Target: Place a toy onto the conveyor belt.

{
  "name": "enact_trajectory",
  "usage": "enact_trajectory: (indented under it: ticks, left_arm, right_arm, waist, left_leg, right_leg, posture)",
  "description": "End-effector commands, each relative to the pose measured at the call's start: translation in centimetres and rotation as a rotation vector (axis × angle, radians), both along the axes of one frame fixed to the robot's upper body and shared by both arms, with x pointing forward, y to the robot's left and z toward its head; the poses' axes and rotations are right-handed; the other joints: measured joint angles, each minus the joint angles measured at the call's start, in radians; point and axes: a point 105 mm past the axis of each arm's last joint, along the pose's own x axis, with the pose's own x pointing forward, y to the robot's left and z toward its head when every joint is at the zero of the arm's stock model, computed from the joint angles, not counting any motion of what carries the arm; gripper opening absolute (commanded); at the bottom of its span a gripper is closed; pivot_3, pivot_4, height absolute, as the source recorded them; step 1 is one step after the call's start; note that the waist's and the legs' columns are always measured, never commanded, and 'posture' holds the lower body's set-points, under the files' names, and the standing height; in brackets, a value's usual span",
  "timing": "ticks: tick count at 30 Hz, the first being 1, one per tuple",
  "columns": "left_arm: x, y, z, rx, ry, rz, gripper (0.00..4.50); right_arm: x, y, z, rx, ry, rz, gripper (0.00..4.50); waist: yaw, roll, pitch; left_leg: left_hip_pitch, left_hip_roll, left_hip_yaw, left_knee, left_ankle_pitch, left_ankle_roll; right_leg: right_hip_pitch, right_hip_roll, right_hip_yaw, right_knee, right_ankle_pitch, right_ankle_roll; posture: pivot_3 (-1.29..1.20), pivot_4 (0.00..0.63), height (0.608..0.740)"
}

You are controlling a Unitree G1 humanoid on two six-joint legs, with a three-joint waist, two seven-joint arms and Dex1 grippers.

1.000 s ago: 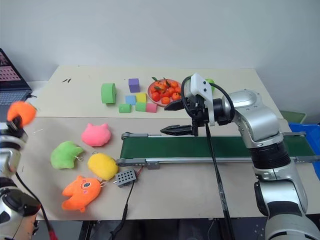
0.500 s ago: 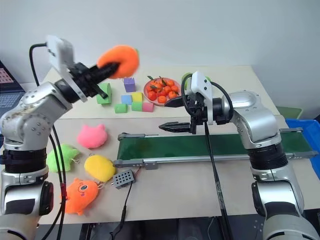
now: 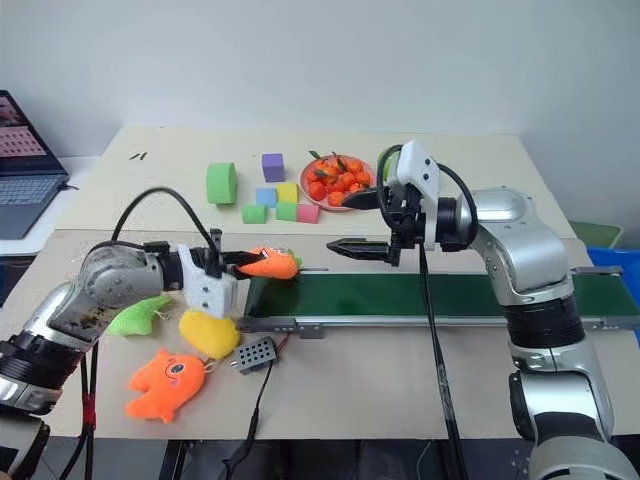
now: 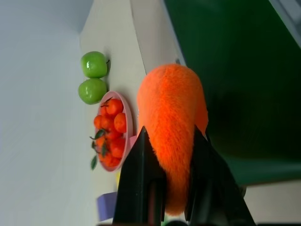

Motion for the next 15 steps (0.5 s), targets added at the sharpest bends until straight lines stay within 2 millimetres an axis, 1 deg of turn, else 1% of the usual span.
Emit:
enact_trajectory:
  ticks: [1, 4, 8, 11, 15]
  left_arm:
    - [0.1, -0.9, 0.9, -0.050, -0.142, -0.070, 0.27]
    - [-0.2, -1.9, -0.1, -0.069, -0.184, -0.132, 0.27]
    - [-0.6, -2.7, -0.1, -0.109, -0.217, -0.189, 0.27]
    - [-0.8, -2.7, -1.4, -0.080, -0.189, -0.208, 0.27]
    - [-0.9, -1.6, -3.4, -0.021, -0.150, -0.201, 0.27]
  right_arm:
    - [-0.6, -0.3, 1.6, 0.029, -0.058, -0.004, 4.50]
    - [-0.7, -0.3, 1.6, 0.032, -0.058, -0.009, 4.50]
    - [-0.7, -0.5, 1.7, 0.028, -0.062, -0.022, 4.50]
    - [-0.7, -0.7, 1.7, 0.027, -0.065, -0.032, 4.50]
    - [-0.8, -0.9, 1.7, 0.026, -0.068, -0.043, 4.50]
  waist:
    - [0.000, 0.000, 0.000]
    - [-0.001, 0.000, 0.000]
    - [-0.003, 0.000, 0.000]
    - [-0.004, 0.000, 0.000]
    - [-0.005, 0.000, 0.000]
  left_leg:
    - [0.000, 0.000, 0.000, 0.001, 0.000, 0.000]
    - [-0.001, 0.000, 0.000, 0.002, 0.000, 0.000]
    - [-0.001, 0.000, 0.000, 0.002, 0.000, 0.000]
    - [0.000, 0.000, 0.000, 0.002, 0.000, 0.000]
    - [0.000, 0.000, 0.000, 0.002, 0.000, 0.000]
  right_leg:
    - [0.000, 0.000, 0.000, 0.000, 0.000, 0.000]
    - [0.000, 0.000, 0.000, 0.001, 0.000, 0.000]
    - [0.000, 0.000, -0.001, 0.001, 0.000, 0.000]
    - [0.000, 0.000, -0.001, 0.001, 0.000, 0.000]
    - [0.000, 0.000, -0.001, 0.001, 0.000, 0.000]
  posture:
    - [0.00, 0.150, 0.738]
    - [0.00, 0.150, 0.738]
    - [0.00, 0.150, 0.738]
    - [0.00, 0.150, 0.738]
    - [0.00, 0.150, 0.738]
